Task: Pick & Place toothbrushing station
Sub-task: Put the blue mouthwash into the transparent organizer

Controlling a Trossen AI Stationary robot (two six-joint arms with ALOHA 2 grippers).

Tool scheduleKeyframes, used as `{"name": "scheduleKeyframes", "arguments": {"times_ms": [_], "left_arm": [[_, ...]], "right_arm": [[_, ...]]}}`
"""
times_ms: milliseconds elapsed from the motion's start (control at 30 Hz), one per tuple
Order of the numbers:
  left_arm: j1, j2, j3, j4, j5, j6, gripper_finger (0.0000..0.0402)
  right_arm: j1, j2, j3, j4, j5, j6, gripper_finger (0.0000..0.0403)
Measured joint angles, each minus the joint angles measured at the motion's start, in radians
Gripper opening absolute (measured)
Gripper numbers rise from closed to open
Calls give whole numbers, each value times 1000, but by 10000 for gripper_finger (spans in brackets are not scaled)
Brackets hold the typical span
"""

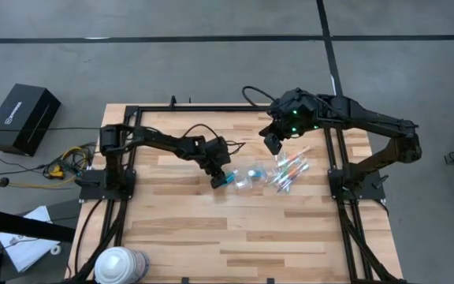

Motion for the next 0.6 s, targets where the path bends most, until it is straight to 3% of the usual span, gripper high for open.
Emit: {"name": "scheduleKeyframes", "arguments": {"times_ms": [367, 600], "left_arm": [[1, 21, 0, 7, 0, -28, 168], [4, 24, -1, 9, 10, -57, 89]], "right_arm": [[0, 0, 0, 0, -26, -10, 0], [0, 0, 0, 0, -26, -21, 0]]}}
